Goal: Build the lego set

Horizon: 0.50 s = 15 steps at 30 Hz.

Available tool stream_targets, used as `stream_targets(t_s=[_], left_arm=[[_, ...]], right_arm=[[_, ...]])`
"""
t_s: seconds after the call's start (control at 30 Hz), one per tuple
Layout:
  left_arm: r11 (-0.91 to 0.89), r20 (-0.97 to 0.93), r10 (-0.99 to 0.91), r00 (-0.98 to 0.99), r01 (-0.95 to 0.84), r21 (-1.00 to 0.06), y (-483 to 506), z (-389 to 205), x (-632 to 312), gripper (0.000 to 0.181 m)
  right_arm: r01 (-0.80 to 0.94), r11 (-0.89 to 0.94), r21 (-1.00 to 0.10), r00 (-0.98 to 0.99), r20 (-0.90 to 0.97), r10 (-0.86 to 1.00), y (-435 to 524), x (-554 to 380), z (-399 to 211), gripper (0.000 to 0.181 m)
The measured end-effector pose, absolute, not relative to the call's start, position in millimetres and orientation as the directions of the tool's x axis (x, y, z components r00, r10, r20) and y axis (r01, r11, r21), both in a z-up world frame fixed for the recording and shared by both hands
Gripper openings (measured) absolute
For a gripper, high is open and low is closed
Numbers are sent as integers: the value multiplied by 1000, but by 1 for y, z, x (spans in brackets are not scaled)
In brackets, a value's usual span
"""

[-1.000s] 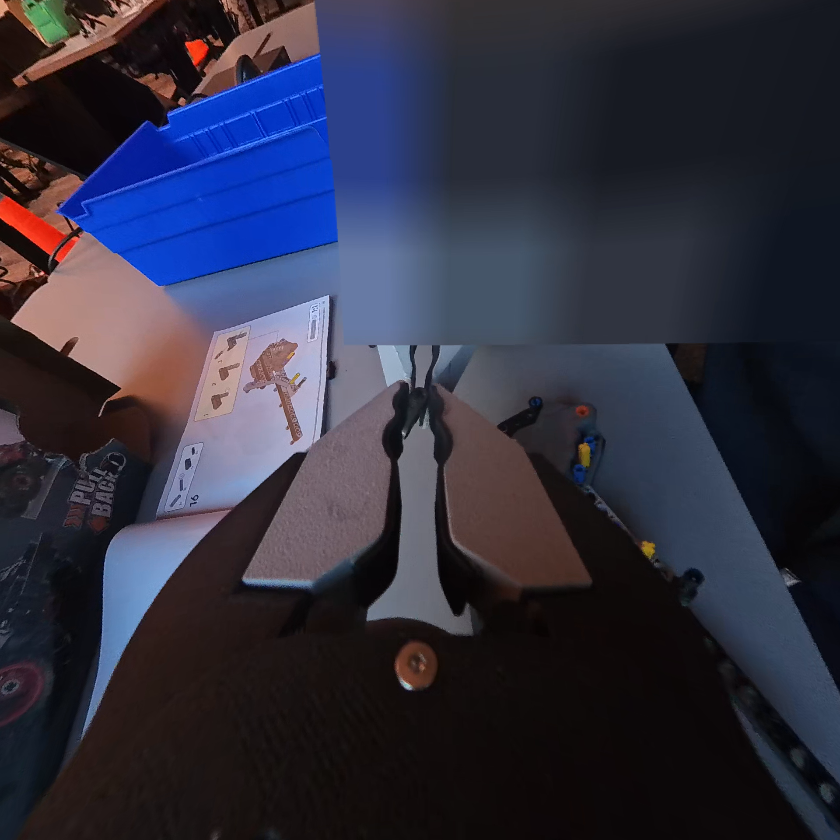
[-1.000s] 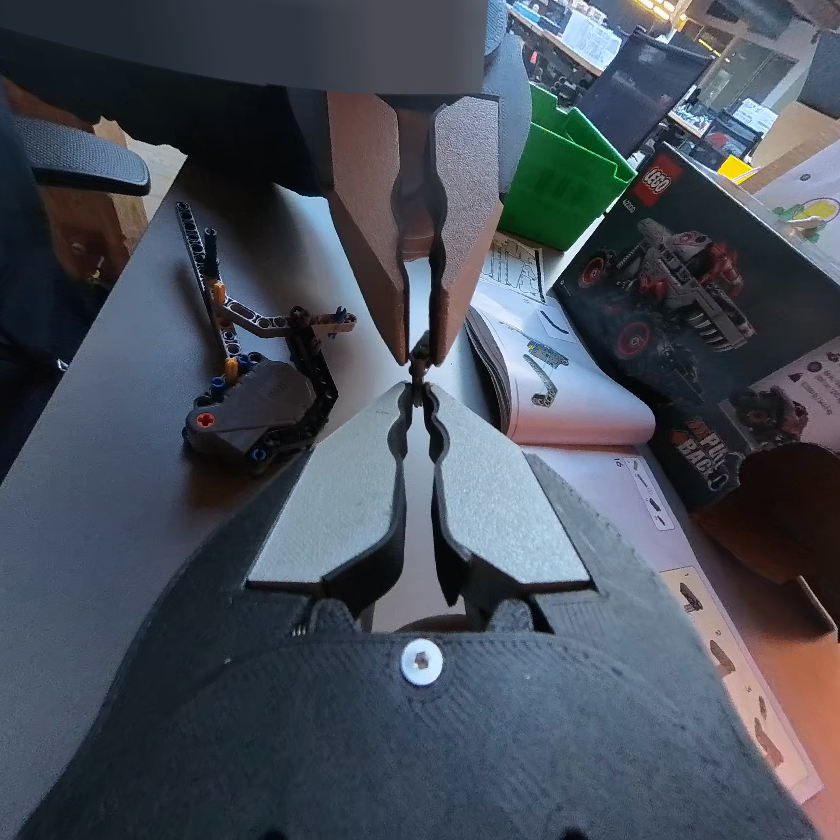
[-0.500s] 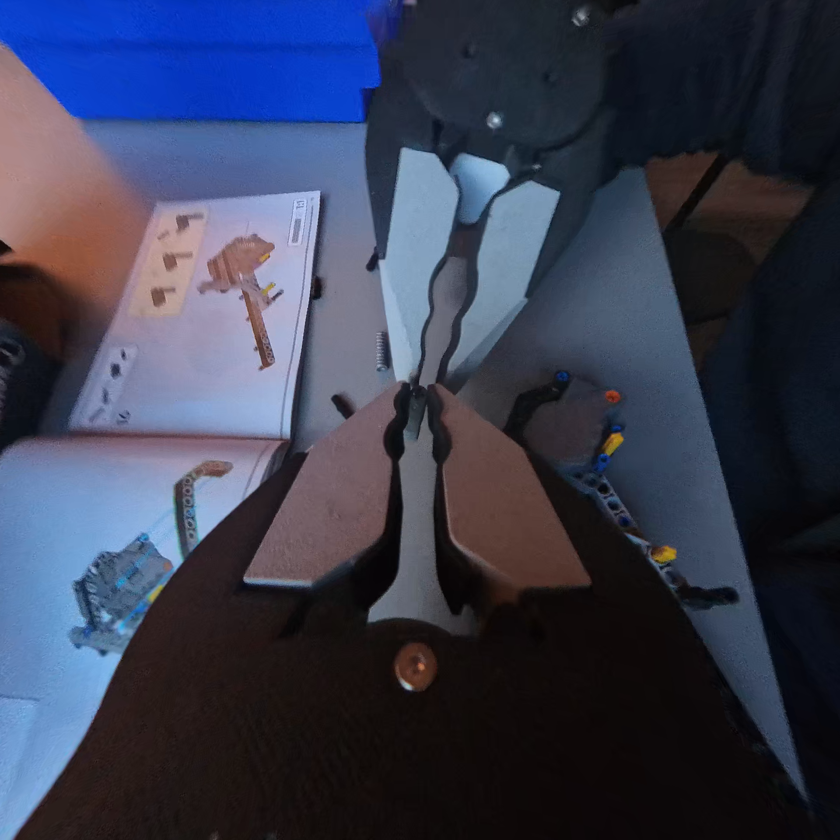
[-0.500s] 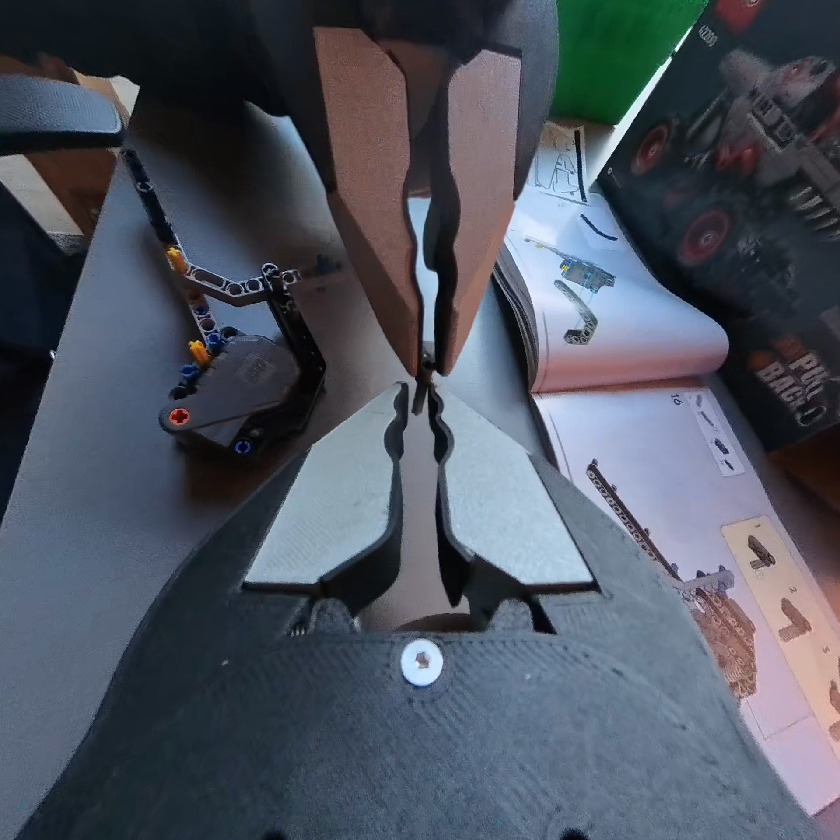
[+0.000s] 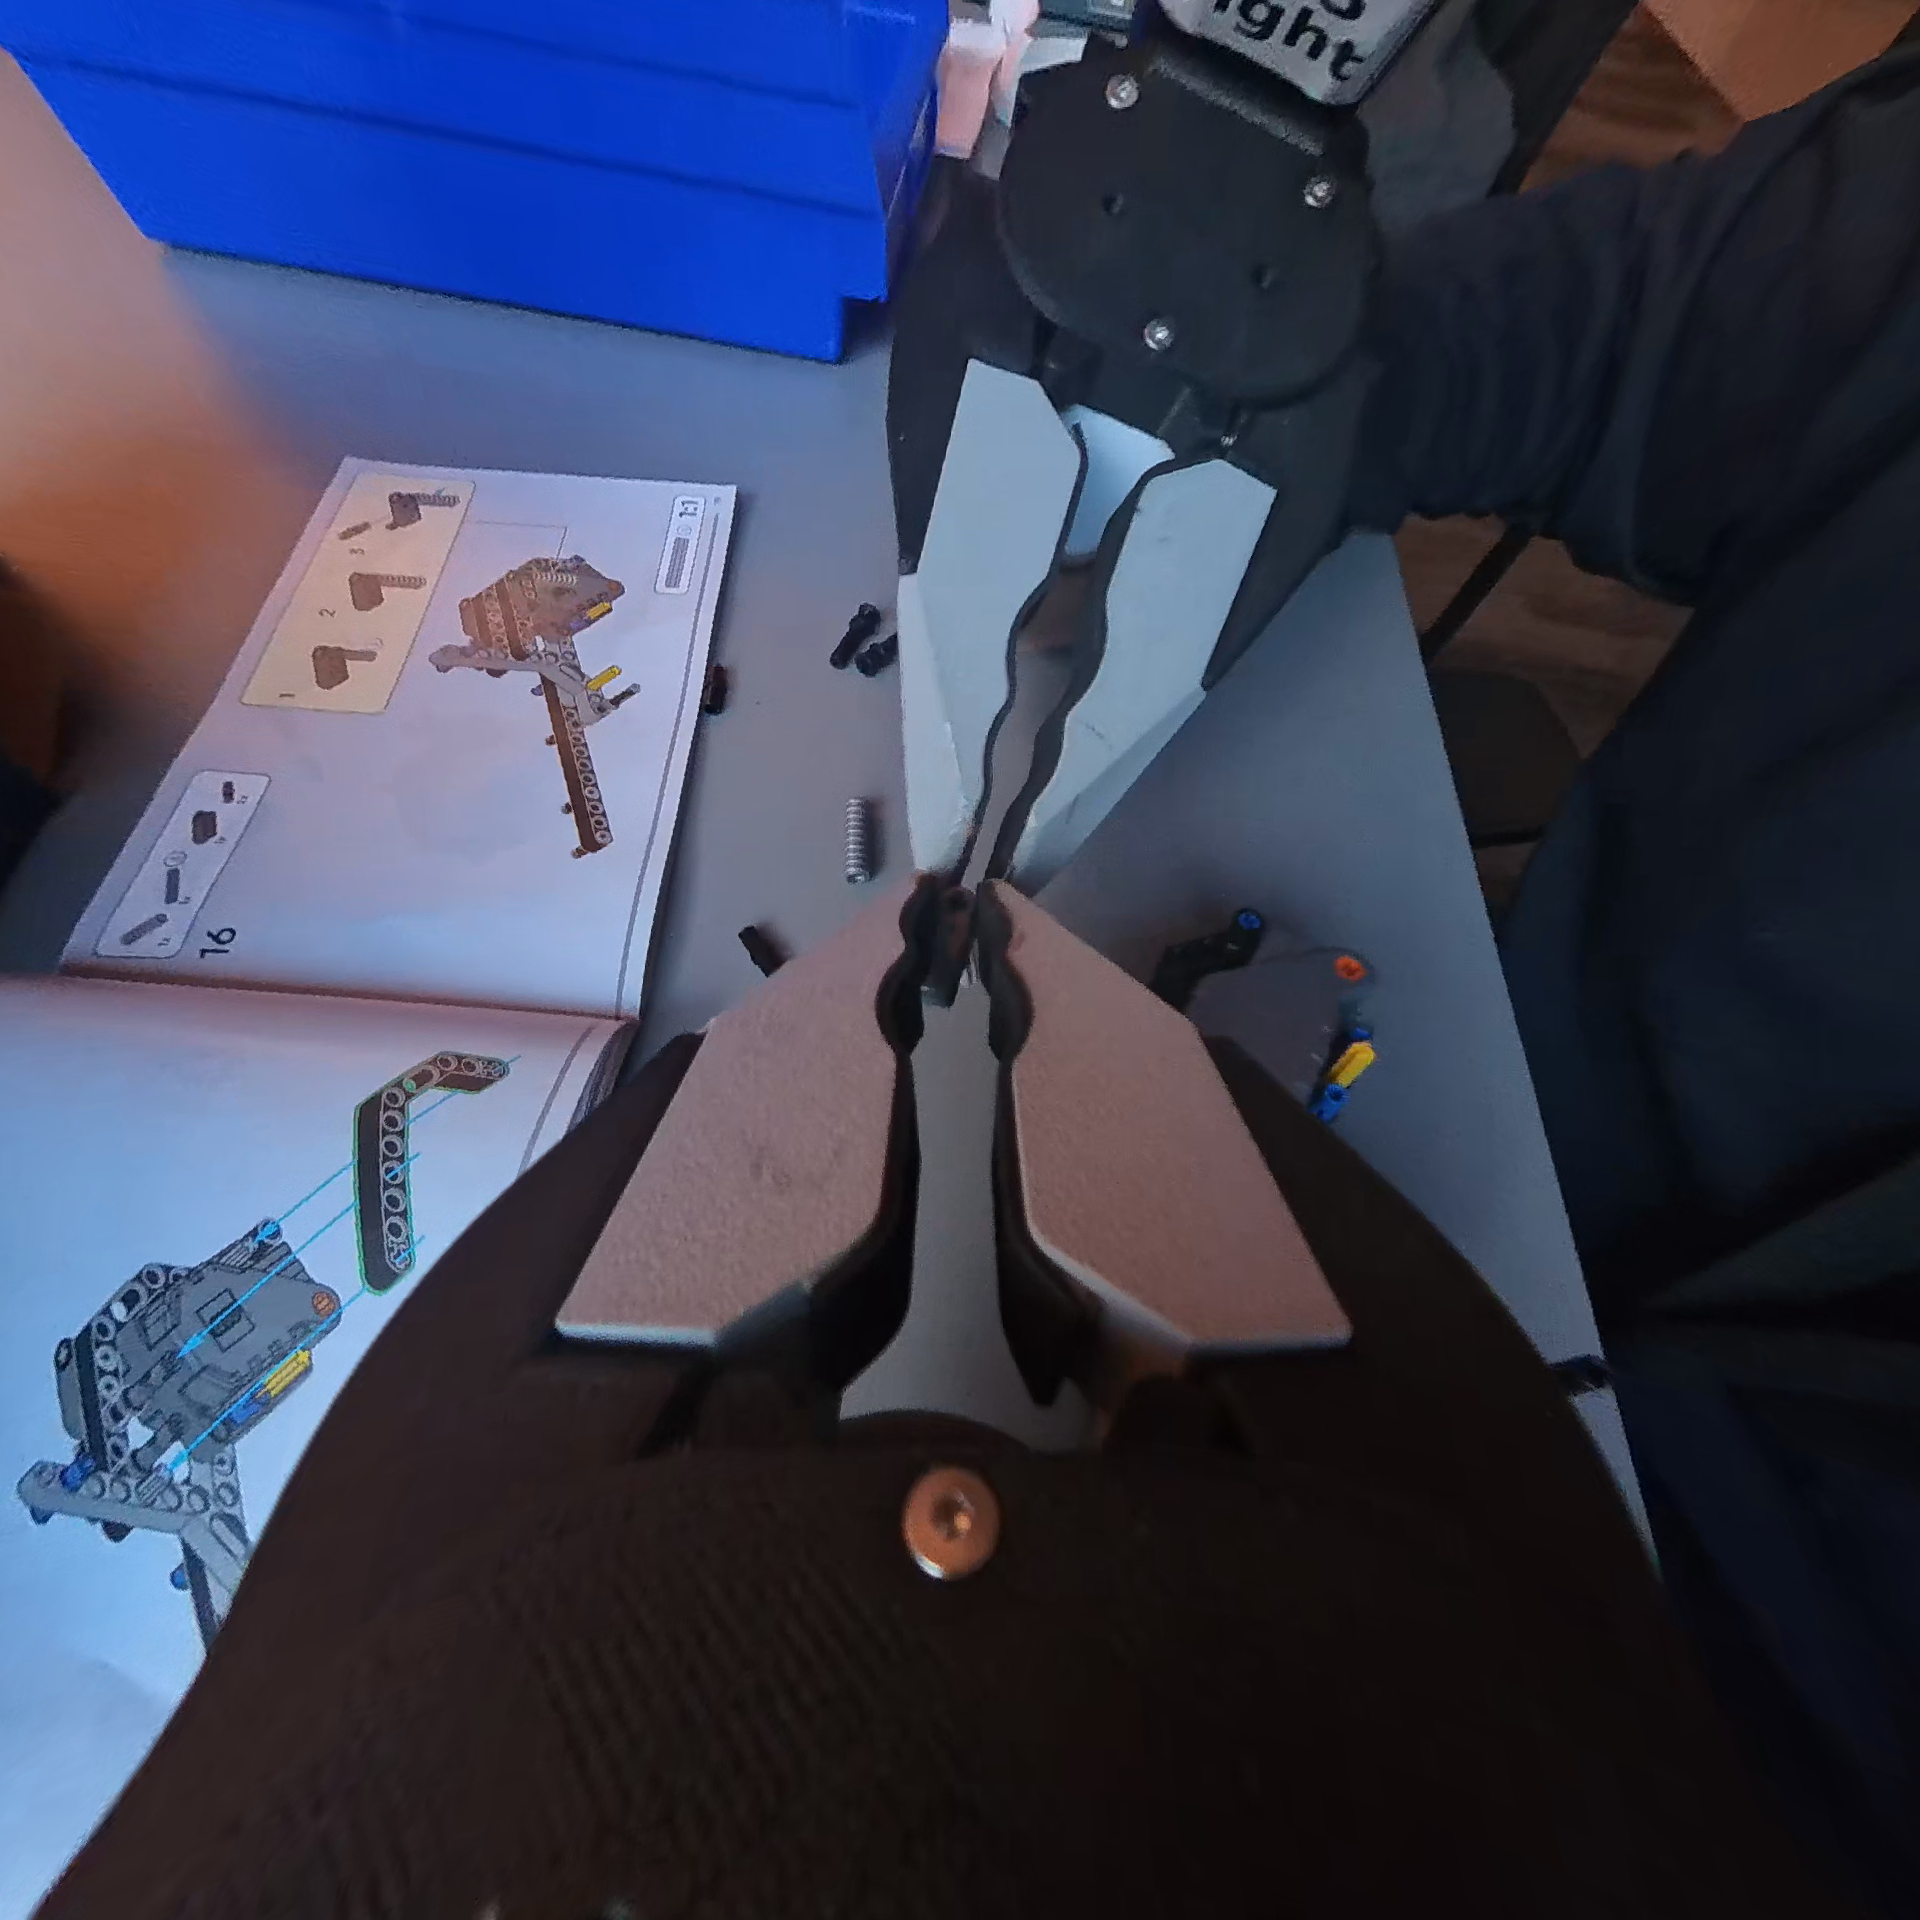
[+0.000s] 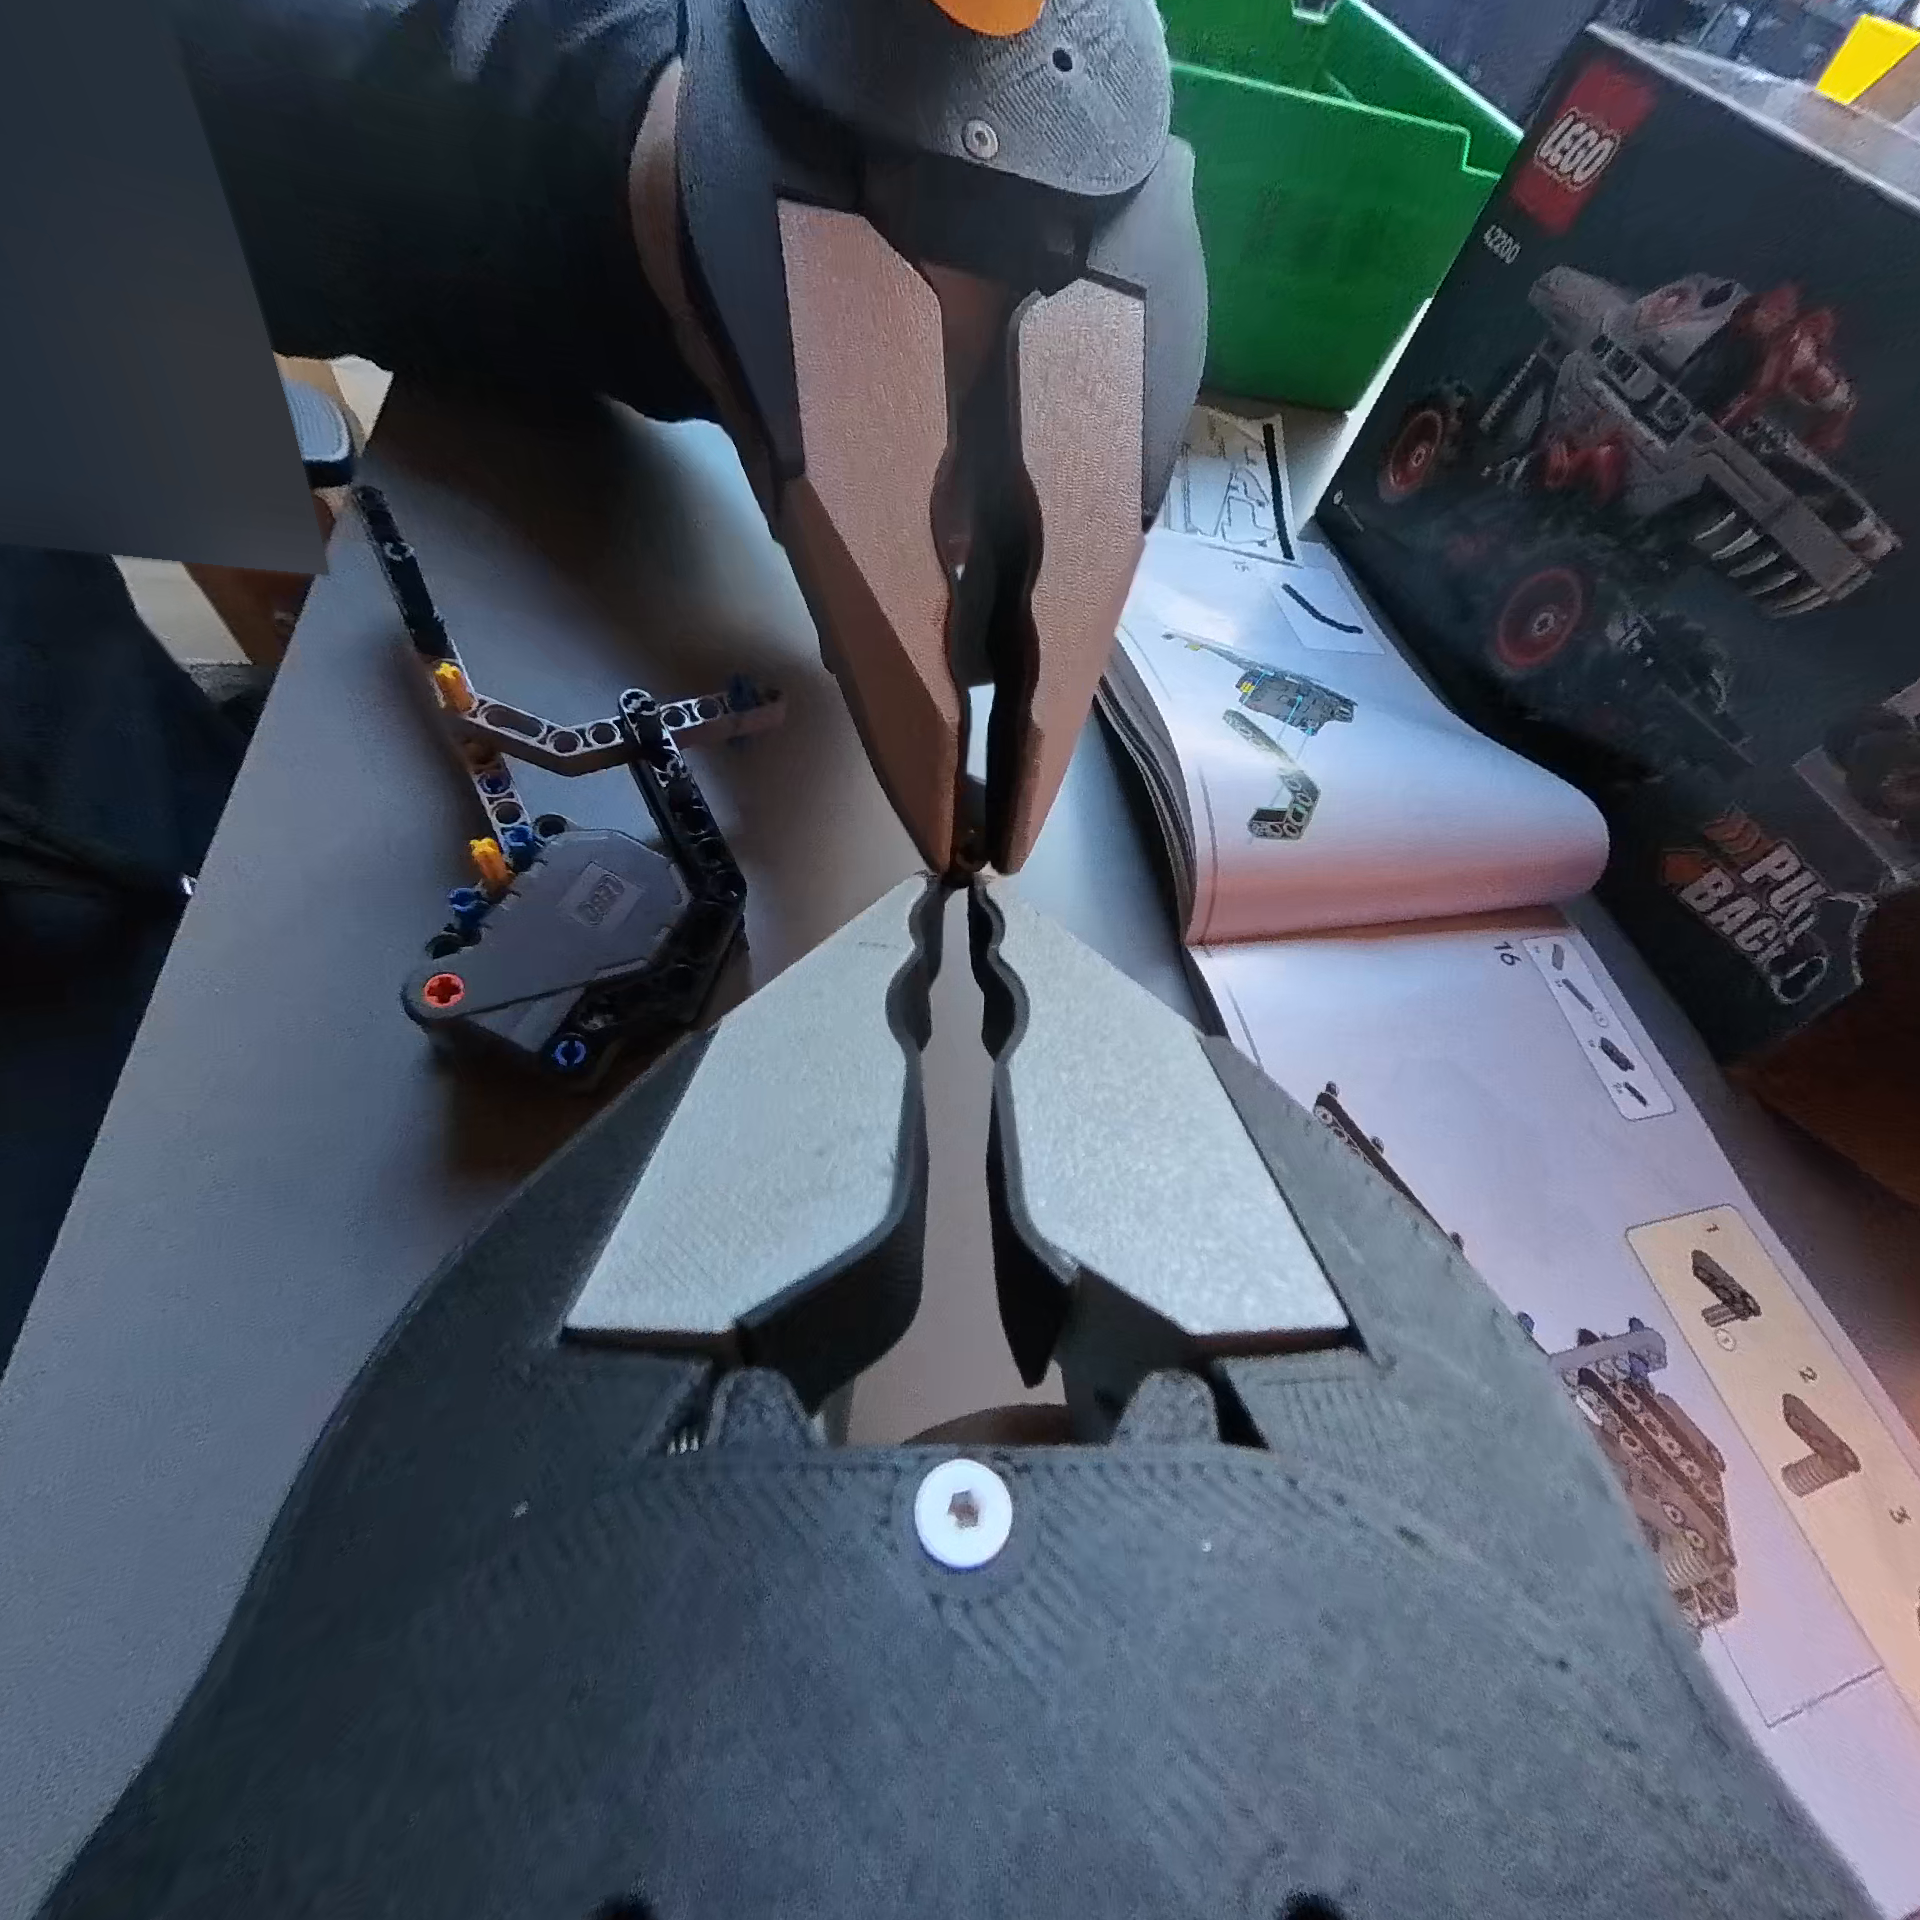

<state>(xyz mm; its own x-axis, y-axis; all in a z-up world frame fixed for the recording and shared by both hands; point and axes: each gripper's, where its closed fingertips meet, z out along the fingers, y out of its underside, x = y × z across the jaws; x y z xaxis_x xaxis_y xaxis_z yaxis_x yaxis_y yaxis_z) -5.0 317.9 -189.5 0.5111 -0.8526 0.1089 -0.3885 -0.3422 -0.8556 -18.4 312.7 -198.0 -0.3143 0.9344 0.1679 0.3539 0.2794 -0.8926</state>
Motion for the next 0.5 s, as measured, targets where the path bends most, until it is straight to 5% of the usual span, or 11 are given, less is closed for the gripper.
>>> stream_targets(t_s=[0.5], left_arm=[[-363, 60, -820, 569, -435, -824, 324, -181, -56, 6]], right_arm=[[400, 239, -885, -232, 155, 960, 332, -19, -201, 0]])
